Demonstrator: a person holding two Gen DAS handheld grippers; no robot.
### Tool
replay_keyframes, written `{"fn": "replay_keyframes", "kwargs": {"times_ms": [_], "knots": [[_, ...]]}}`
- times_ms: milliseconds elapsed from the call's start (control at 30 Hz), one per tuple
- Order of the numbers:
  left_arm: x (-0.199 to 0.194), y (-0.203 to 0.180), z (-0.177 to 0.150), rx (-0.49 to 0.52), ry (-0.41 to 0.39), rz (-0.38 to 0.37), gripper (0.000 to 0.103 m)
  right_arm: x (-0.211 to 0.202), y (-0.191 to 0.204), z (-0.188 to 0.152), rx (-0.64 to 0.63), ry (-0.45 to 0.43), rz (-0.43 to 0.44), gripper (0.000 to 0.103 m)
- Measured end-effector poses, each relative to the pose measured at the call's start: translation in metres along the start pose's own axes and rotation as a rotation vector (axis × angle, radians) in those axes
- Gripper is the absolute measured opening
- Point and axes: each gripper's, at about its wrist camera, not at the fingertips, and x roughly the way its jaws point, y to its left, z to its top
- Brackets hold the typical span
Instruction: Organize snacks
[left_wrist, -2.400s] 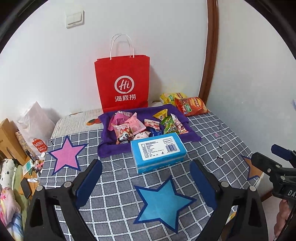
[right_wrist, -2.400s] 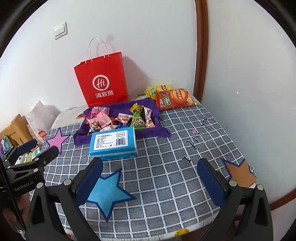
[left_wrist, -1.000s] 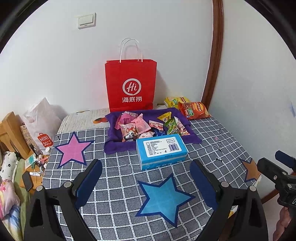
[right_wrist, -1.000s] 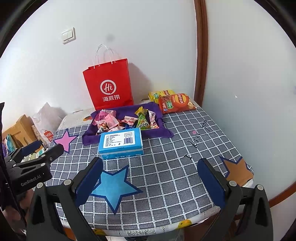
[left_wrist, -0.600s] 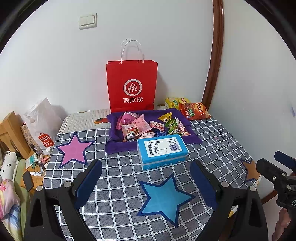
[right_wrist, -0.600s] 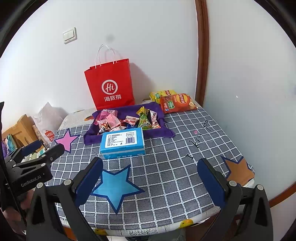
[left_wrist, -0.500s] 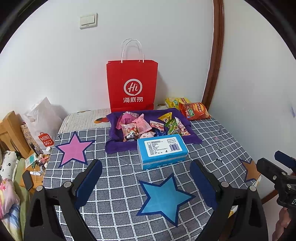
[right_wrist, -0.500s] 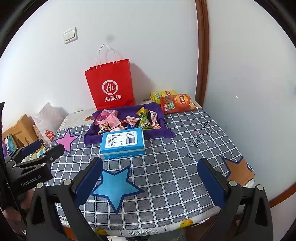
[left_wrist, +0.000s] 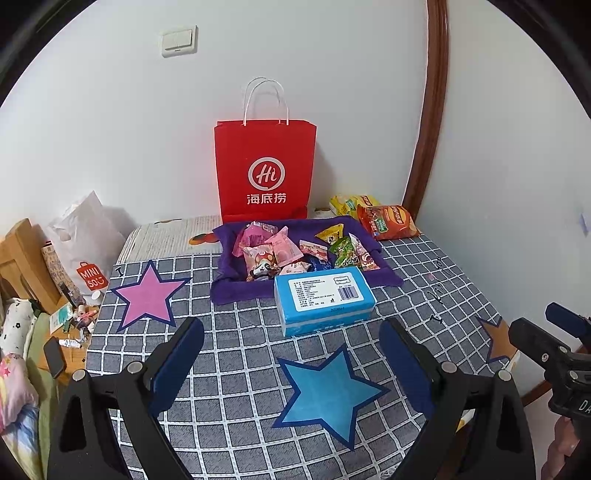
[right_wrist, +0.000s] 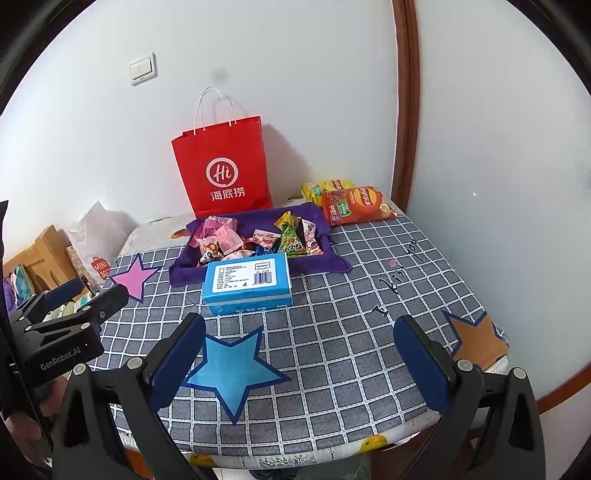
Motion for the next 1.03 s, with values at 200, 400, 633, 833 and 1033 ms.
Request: {"fn": "replay_keyframes", "kwargs": {"times_ms": [200,400,633,833,1033], "knots": [[-0.002,0.000,0.001,0.002,-0.007,0.001,0.096,-0.002,0.000,0.000,0.002,-0.004,0.002,0.100],[-0.003,0.001,0.001,-0.004,-0.009,-0.003,0.096,-0.003,0.001,0.000,-0.003,-0.007,0.003,0.100],[-0.003,0.000,0.001,0.001,-0.009,-0.001,0.096,-0.002,0.004,0.001,-0.002,-0.009,0.009,0.100],[0.002,0.002,0.002,-0.004,-0.003,-0.010,0.096,-0.001,0.006,0.003,-0.011,-0.016,0.005,0.100],[0.010,0.006,0.001,-0.005,0.010,-0.016,0.096,0.007,0.008,0.008,-0.021,-0.011,0.007,0.100]]}}
